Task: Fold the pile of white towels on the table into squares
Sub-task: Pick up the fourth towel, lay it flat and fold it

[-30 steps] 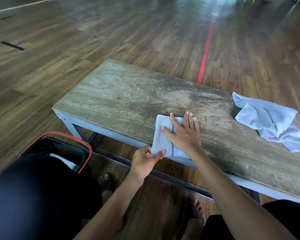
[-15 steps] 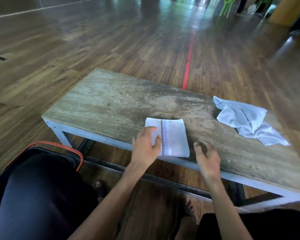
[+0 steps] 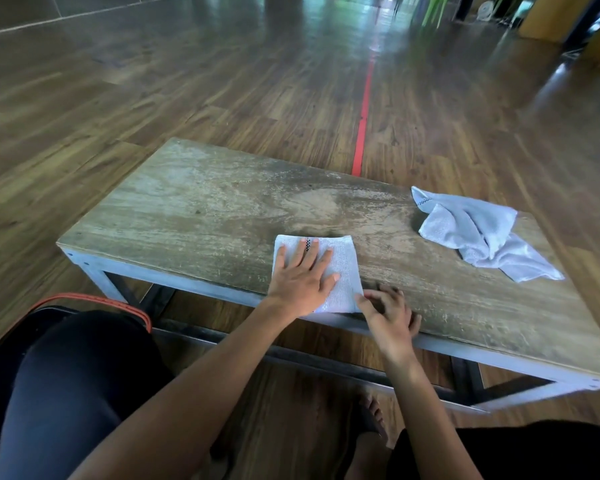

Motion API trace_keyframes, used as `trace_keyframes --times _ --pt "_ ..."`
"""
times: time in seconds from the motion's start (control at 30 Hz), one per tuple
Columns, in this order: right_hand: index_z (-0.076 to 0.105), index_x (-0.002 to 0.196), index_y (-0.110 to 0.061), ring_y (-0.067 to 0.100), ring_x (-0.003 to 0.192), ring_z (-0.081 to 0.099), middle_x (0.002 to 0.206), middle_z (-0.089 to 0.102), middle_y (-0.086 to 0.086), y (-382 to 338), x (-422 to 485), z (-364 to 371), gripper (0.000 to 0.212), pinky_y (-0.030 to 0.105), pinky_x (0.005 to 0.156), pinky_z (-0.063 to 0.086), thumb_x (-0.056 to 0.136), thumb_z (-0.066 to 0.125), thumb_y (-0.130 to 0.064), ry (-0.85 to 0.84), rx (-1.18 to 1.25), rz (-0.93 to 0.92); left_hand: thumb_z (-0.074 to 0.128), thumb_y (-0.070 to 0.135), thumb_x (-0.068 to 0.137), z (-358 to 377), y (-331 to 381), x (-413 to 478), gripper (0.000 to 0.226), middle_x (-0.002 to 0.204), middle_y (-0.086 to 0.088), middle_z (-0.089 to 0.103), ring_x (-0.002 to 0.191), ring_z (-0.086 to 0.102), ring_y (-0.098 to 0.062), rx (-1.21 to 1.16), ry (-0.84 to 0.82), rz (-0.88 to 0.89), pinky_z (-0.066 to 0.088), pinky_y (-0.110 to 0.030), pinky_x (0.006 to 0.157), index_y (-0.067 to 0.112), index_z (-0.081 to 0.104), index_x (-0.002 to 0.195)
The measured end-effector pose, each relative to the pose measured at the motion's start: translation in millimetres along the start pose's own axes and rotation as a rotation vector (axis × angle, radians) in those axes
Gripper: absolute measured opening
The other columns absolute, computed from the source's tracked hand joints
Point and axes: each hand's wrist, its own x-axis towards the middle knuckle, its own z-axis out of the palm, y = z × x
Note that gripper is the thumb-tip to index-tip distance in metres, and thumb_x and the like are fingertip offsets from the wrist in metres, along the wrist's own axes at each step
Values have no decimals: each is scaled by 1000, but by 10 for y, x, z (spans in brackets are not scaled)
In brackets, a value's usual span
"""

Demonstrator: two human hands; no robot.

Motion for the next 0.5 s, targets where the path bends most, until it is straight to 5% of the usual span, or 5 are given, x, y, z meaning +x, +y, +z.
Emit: trace_keyframes --times 0.5 --pt "54 72 -45 8 143 -6 149 22 -18 -33 15 22 17 44 111 -22 80 62 -58 -91 -59 -17 7 71 87 59 -8 36 74 160 2 -7 146 -13 -17 -23 27 -16 -9 -52 116 34 -4 150"
